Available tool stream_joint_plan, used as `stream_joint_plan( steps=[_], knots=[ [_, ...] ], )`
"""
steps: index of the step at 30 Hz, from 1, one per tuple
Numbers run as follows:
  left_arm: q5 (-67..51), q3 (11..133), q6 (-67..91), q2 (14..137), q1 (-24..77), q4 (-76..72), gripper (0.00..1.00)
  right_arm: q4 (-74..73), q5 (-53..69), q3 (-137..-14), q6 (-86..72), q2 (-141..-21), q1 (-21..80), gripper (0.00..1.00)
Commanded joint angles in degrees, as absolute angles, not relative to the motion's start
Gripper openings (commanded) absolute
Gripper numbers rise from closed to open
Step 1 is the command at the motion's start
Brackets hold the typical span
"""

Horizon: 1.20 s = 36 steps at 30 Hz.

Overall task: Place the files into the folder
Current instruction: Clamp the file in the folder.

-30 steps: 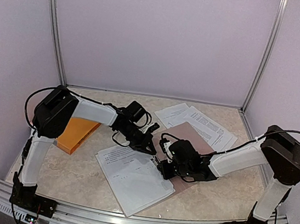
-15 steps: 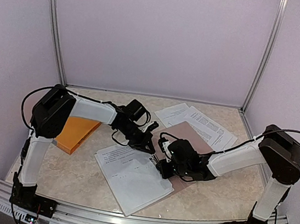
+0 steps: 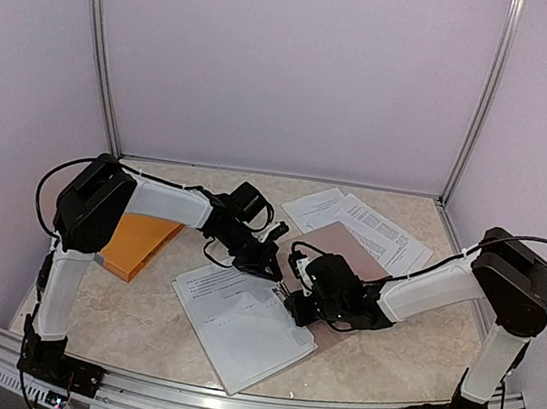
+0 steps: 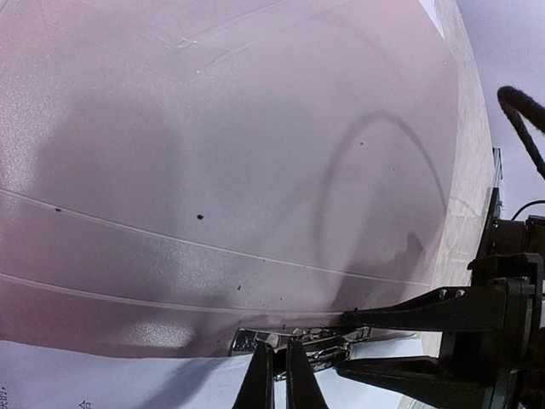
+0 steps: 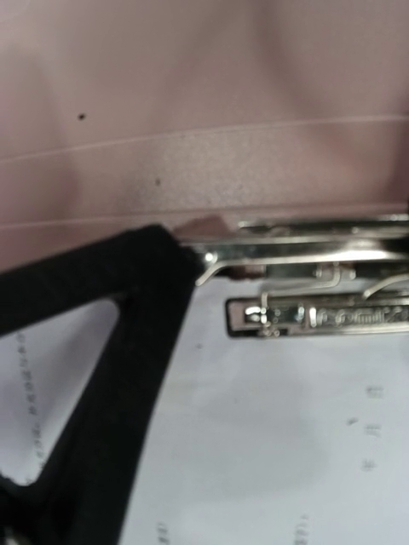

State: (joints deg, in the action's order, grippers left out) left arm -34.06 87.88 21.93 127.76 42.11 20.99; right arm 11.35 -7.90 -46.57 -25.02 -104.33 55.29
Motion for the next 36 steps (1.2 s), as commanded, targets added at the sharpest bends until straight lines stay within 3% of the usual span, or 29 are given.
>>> stream_joint_plan(
  steps=[1,26,36],
  knots=[
    [-27.17,81.70,20.68,134.15,44.98,36.43,0.00,-1.58,-8.61,-44.38,-26.00,-111.17,53.89,0.20],
    [-26.75,82.53,19.29,140.85,43.95,38.69,0.00,-2.28,-8.42,-45.01,-25.92,-111.71,53.68,0.20],
    [-27.68,79.88,19.56,137.58,43.95,35.62,0.00,-2.77,-8.43,-45.44,-26.08,-112.69,53.61,0.20]
  ],
)
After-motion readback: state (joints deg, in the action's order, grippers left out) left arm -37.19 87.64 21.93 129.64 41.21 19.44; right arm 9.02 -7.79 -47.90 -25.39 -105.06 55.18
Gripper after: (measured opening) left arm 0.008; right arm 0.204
